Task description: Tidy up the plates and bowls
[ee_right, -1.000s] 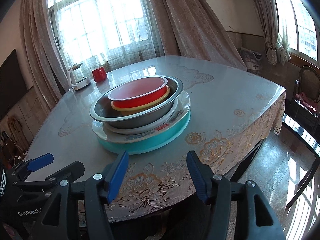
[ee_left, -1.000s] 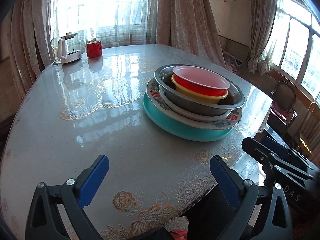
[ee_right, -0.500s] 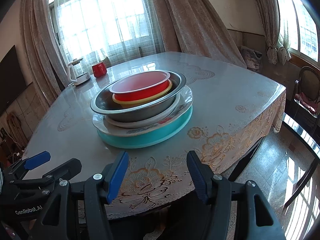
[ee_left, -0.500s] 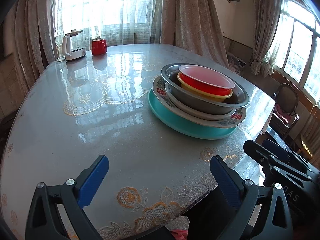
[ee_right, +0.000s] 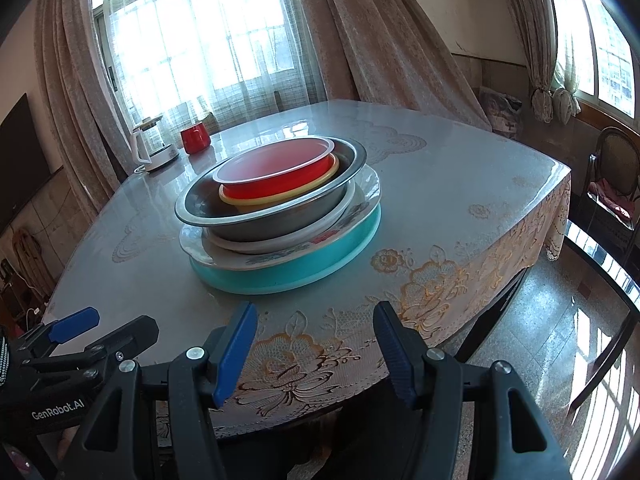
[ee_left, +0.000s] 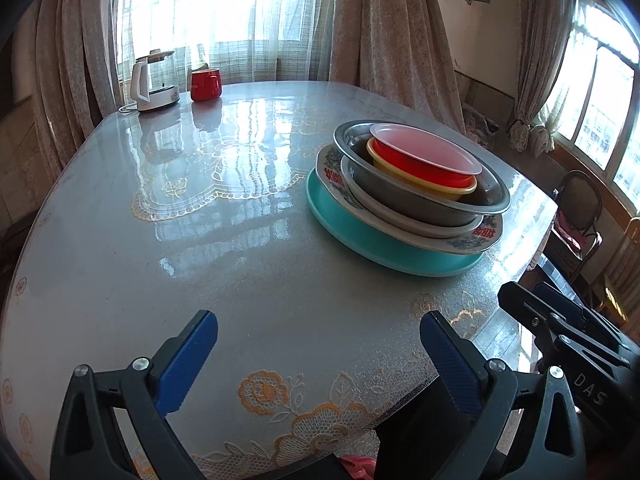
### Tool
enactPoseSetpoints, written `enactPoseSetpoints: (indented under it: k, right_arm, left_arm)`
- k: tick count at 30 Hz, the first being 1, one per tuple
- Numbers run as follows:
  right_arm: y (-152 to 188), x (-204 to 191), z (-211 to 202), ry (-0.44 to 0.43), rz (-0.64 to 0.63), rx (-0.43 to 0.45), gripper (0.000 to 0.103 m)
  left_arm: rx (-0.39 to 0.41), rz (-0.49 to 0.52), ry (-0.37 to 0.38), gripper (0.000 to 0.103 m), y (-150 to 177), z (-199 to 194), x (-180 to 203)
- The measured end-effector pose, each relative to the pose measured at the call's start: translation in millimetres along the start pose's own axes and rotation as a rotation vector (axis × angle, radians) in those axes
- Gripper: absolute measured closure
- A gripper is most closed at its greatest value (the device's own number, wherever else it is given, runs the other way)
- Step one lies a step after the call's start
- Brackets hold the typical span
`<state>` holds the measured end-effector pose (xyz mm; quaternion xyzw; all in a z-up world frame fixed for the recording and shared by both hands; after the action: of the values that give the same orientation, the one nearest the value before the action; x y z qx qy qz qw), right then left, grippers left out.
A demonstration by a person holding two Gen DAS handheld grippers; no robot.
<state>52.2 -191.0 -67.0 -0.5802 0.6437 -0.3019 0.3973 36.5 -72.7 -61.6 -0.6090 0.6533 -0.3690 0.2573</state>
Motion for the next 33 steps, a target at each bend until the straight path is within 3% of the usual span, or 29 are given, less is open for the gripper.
enactPoseSetpoints:
  k: [33]
  right_arm:
    - [0.0,3.5,3.5,-0.003,0.021,-0.004,0.042]
  left_arm:
    - [0.005,0.026,-0.003,0.000,-0.1,-2.5,6.0]
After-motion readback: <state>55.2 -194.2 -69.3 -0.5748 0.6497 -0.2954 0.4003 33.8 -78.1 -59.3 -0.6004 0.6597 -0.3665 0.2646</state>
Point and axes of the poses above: each gripper's, at about its wrist camera, not at the fingertips, and z roughly the way its jaws point, x to its right, y to its underside, the point moved 4 cm from there along z, roughly the way its jaws point, and after that the axes turned 8 degrees about x, right-handed, at the moved point
